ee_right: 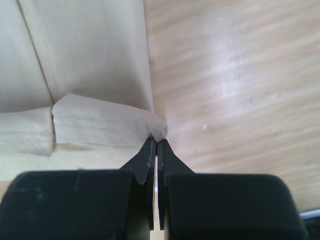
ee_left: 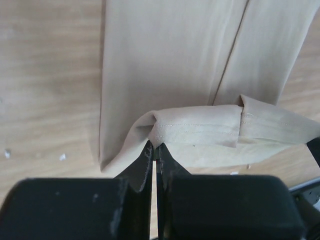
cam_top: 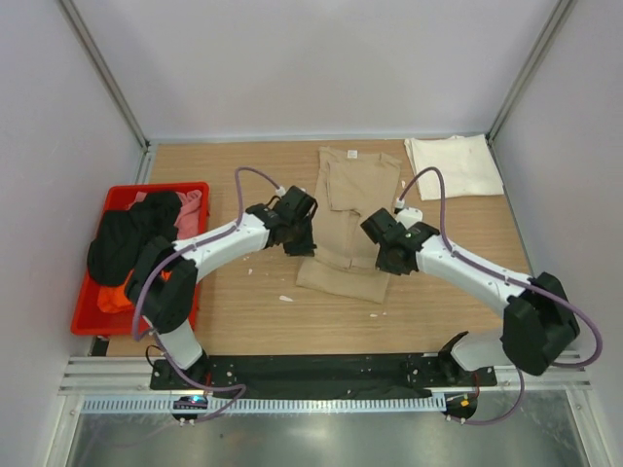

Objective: Fold and stack the t-shirts
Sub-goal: Fold the tshirt

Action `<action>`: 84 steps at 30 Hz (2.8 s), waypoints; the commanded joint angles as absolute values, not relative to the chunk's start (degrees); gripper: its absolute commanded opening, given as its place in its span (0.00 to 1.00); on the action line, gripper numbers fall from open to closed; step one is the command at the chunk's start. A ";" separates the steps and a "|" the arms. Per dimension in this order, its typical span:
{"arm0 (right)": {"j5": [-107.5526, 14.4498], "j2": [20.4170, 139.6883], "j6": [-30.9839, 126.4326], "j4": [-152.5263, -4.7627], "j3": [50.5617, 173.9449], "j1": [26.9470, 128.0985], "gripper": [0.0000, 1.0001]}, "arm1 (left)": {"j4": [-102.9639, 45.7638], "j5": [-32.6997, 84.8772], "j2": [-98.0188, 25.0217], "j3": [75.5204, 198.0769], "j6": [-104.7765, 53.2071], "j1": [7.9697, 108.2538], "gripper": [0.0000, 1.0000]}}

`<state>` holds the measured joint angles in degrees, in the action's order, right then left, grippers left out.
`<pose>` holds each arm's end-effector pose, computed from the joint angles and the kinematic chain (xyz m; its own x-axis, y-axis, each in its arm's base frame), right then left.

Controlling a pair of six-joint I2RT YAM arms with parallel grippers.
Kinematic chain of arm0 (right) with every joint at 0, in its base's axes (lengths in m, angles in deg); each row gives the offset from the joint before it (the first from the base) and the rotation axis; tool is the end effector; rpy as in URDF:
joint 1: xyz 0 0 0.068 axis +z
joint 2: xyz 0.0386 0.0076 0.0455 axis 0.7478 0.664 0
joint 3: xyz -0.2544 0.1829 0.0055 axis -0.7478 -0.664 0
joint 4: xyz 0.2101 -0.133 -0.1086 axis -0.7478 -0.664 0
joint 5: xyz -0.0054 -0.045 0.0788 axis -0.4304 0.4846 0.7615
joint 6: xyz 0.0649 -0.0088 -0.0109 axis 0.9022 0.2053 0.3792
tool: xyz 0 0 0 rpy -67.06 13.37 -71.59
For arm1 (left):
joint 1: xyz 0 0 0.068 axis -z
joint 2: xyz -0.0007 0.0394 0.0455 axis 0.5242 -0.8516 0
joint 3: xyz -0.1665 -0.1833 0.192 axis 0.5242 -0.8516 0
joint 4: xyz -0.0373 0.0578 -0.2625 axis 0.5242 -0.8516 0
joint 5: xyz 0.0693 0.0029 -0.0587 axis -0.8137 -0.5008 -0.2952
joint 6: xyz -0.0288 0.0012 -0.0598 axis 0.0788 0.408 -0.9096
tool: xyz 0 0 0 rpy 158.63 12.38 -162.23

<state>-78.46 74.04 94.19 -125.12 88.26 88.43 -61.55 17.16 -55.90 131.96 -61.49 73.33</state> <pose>0.1978 0.1380 0.2474 -0.8174 0.2677 -0.5101 0.2908 0.9561 0.0359 0.2741 -0.2435 0.2458 -0.9164 -0.1672 -0.3636 -0.0183 0.9252 -0.3791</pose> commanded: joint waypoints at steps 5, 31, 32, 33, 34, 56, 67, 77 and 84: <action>-77.67 83.34 77.57 -119.45 100.15 78.03 0.01 | -63.57 18.27 -65.15 146.62 -54.29 68.36 0.00; -73.18 105.14 66.40 -115.84 119.58 67.21 0.01 | -65.33 23.37 -87.12 171.15 -50.59 60.27 0.00; -73.09 105.49 66.22 -115.58 119.76 67.12 0.01 | -65.25 23.19 -87.48 171.59 -50.42 60.26 0.00; -72.91 105.84 66.14 -115.58 120.02 66.94 0.01 | -65.24 23.28 -88.00 171.94 -50.42 60.26 0.00; -72.83 106.19 66.05 -115.58 120.38 66.68 0.01 | -65.33 23.19 -88.35 172.20 -50.42 60.26 0.00; -72.92 110.25 62.79 -123.23 131.11 65.45 0.32 | -69.64 23.18 -87.66 178.46 -47.78 59.56 0.35; -64.74 104.70 63.94 -117.25 121.52 65.45 0.25 | -58.65 27.93 -83.42 163.68 -52.00 62.29 0.18; -67.02 111.90 62.01 -114.35 125.03 64.75 0.26 | -58.56 25.74 -91.15 171.14 -52.00 62.11 0.18; -68.52 118.33 59.37 -115.40 135.13 62.28 0.27 | -59.80 26.69 -97.67 181.87 -54.28 58.78 0.23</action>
<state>-66.66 118.26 61.53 -116.51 129.63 63.51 -60.79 26.06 -96.97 177.88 -52.82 61.26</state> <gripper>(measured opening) 0.267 0.220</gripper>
